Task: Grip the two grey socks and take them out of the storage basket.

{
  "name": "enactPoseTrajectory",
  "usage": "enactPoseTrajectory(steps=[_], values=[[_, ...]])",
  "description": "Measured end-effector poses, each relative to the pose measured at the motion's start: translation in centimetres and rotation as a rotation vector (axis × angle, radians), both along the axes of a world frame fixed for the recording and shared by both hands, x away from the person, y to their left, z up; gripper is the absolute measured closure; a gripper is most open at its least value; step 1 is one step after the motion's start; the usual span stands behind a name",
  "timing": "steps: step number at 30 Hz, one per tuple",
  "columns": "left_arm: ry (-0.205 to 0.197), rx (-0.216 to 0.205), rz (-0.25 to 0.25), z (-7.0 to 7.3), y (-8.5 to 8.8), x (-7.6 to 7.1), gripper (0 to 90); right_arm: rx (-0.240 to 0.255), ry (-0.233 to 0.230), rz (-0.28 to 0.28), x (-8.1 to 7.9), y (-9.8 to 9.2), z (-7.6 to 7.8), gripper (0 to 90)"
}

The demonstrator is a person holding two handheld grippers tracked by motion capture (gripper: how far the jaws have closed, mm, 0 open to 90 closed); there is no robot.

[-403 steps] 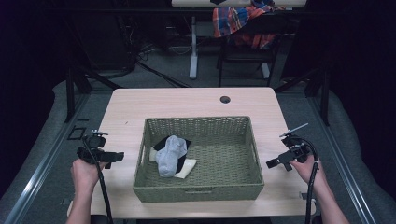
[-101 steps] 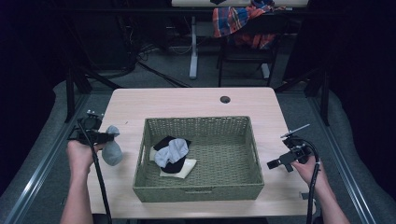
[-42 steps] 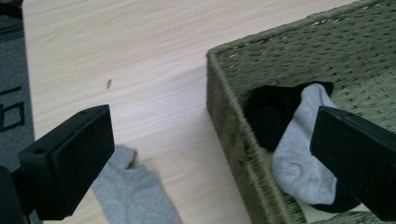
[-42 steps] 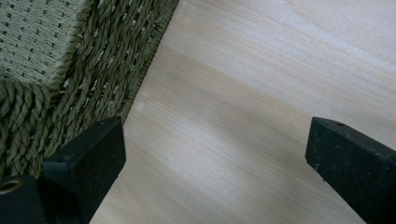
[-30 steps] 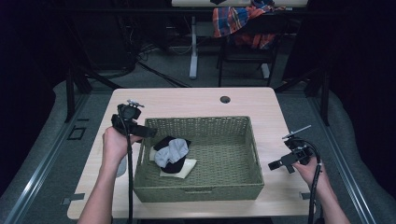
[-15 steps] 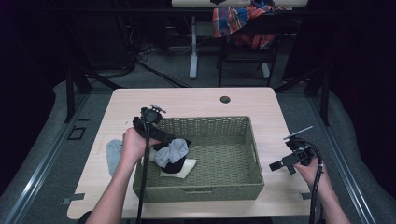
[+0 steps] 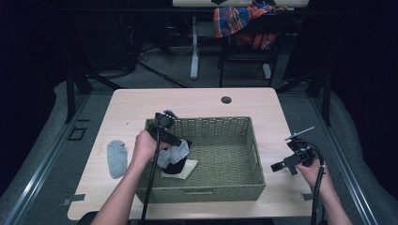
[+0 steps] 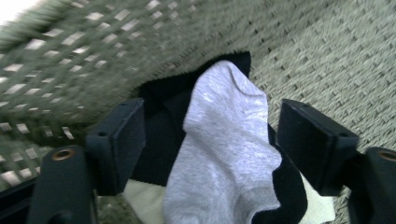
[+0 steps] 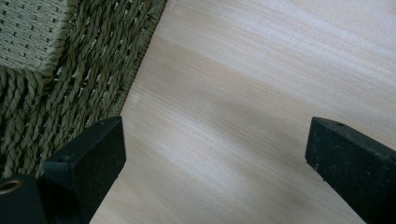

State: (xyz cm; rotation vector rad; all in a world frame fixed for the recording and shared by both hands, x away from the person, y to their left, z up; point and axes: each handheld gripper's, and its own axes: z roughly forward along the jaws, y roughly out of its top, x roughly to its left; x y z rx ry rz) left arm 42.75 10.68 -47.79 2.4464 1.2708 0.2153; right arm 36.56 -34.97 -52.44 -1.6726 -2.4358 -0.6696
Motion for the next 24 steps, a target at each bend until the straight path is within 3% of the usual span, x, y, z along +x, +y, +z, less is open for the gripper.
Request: enactPoseTrajectory(steps=[1,3,5,7,11,18,19,20,24], values=[[0.019,-0.011,-0.005,-0.4,-0.2,0.2,27.1,-0.002,0.0,0.001,0.0,0.0,0.0,5.0],[0.035,0.013,-0.012,-0.8,-0.5,0.4,27.8,-0.015,0.015,0.033,0.2,-0.2,0.2,5.0],[0.051,0.045,0.001,-1.5,-0.7,0.8,28.5,-0.001,-0.002,-0.002,0.0,-0.1,0.0,5.0],[0.069,0.055,0.013,-2.0,-0.7,1.0,30.2,-0.016,0.013,0.032,0.1,-0.3,0.1,5.0],[0.097,0.069,0.019,-2.6,-0.8,1.1,36.0,-0.012,0.011,0.026,0.1,-0.3,0.1,5.0],[0.11,0.095,-0.04,-3.1,-1.5,0.6,65.3,-0.01,0.011,0.028,0.0,-0.2,0.1,5.1],[0.11,0.094,-0.049,-3.1,-1.6,0.4,65.3,-0.01,0.011,0.028,0.0,-0.2,0.1,5.1],[0.109,0.085,-0.058,-2.9,-1.6,0.4,76.0,-0.014,0.014,0.032,0.1,-0.3,0.2,5.1],[0.091,0.057,-0.07,-1.9,-1.4,0.0,82.0,-0.003,0.001,0.005,-0.1,-0.2,0.1,5.0]])
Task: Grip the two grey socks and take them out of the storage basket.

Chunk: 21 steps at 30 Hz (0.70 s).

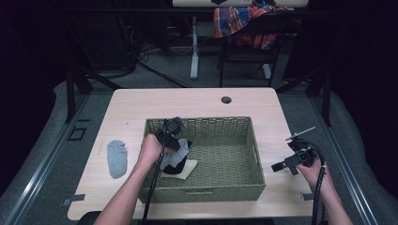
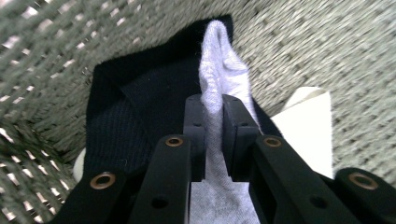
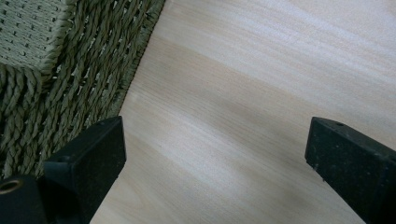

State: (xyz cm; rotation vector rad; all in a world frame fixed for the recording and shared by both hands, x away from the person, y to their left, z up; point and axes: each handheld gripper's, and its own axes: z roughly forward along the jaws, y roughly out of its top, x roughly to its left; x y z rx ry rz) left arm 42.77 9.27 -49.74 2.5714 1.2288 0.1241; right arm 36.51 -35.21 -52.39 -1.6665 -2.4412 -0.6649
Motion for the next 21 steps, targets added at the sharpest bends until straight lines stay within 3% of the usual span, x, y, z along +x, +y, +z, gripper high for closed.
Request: enactPoseTrajectory(steps=[21], values=[[-0.135,-0.108,-0.016,5.2,1.7,-1.9,83.7,0.001,-0.002,-0.011,-0.1,0.1,0.0,5.1]])
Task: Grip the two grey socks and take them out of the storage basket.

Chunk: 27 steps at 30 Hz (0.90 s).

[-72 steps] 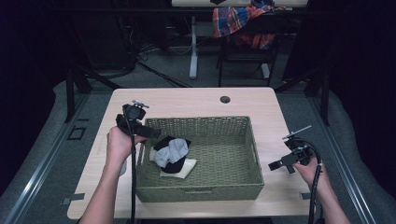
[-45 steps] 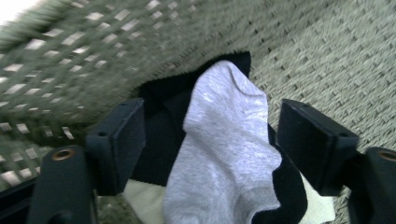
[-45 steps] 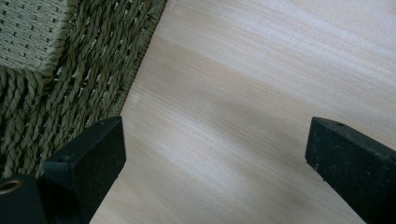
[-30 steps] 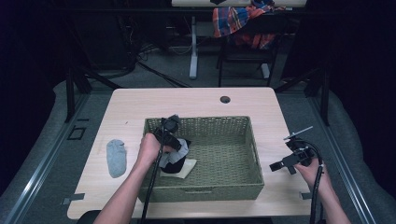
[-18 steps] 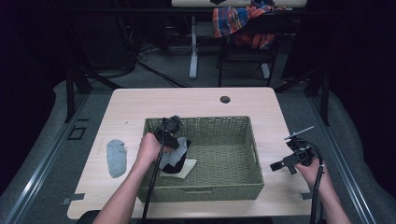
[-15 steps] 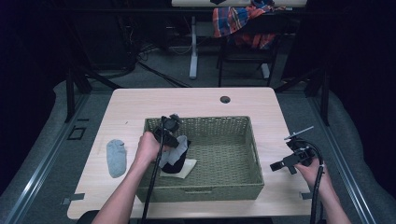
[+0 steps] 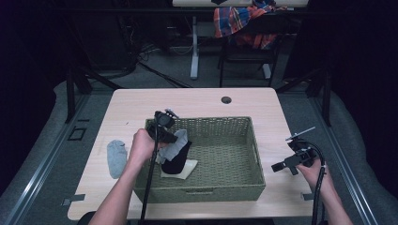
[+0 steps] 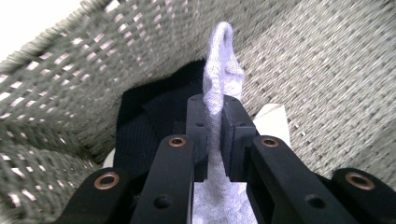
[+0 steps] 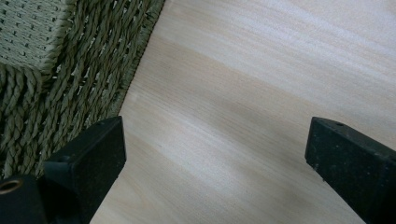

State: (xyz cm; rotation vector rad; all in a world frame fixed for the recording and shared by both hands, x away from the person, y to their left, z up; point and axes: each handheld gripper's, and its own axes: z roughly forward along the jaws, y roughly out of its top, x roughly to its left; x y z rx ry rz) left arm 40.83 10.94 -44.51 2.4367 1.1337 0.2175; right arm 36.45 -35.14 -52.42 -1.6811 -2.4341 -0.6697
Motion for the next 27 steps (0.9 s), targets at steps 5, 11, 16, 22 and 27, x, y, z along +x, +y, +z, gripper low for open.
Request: enactPoseTrajectory(steps=[5,11,16,22,27], values=[[-0.043,-0.033,-0.002,1.7,0.5,-0.5,84.0,-0.002,0.003,0.006,0.0,0.0,0.0,5.0],[-0.081,-0.058,-0.005,3.1,1.0,-1.1,83.9,-0.014,0.017,0.034,0.2,-0.2,0.1,5.1],[-0.109,-0.073,-0.009,4.1,1.3,-1.6,83.9,-0.015,0.018,0.035,0.2,-0.2,0.1,5.0],[-0.14,-0.086,-0.003,5.4,1.7,-2.1,83.9,-0.004,0.005,0.005,0.0,0.0,0.0,5.1],[-0.165,-0.1,0.007,6.2,2.3,-2.4,84.0,-0.005,0.005,0.005,0.0,0.0,0.0,5.1]])
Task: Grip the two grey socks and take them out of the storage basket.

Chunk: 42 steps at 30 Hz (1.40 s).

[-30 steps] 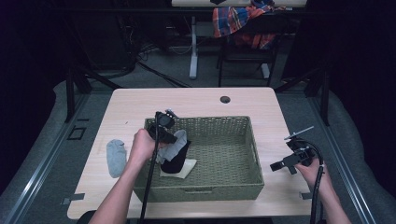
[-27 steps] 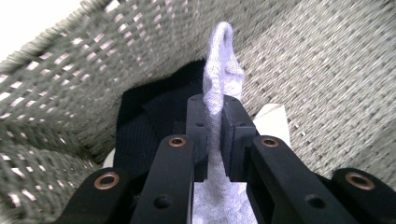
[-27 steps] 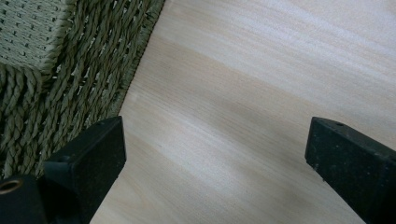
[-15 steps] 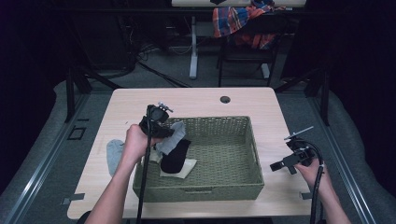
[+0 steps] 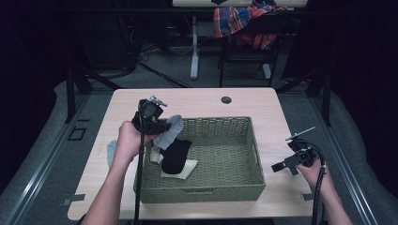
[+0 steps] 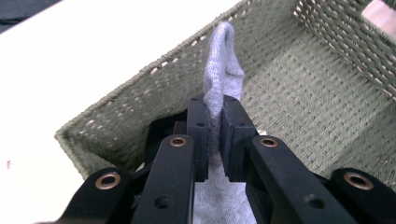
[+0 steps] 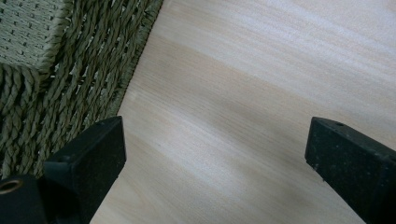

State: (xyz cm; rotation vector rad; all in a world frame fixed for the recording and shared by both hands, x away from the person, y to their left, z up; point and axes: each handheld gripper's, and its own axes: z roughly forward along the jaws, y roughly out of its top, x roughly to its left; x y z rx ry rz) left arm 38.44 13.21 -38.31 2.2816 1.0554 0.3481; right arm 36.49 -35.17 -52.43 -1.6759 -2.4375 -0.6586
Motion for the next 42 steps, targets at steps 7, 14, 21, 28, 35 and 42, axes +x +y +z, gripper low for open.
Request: enactPoseTrajectory(steps=[7,14,21,28,35,42], values=[[-0.026,-0.016,0.016,1.3,1.0,-0.5,84.0,0.0,-0.001,0.0,0.0,0.0,0.0,5.1],[-0.047,-0.029,0.041,2.2,2.2,-0.9,84.0,0.0,-0.001,-0.005,0.0,0.0,0.0,5.1],[-0.062,-0.036,0.077,2.7,3.6,-1.1,84.0,-0.003,0.002,0.006,0.0,-0.1,0.1,5.1],[-0.071,-0.034,0.12,3.0,5.2,-1.3,84.0,-0.011,0.012,0.03,0.1,-0.3,0.2,5.1],[-0.077,-0.032,0.173,3.2,7.0,-1.5,83.9,-0.002,0.004,0.015,0.1,-0.2,0.1,5.1],[-0.064,-0.012,0.264,2.5,9.5,-1.3,83.8,-0.001,0.005,0.015,0.0,-0.2,0.1,5.1]])
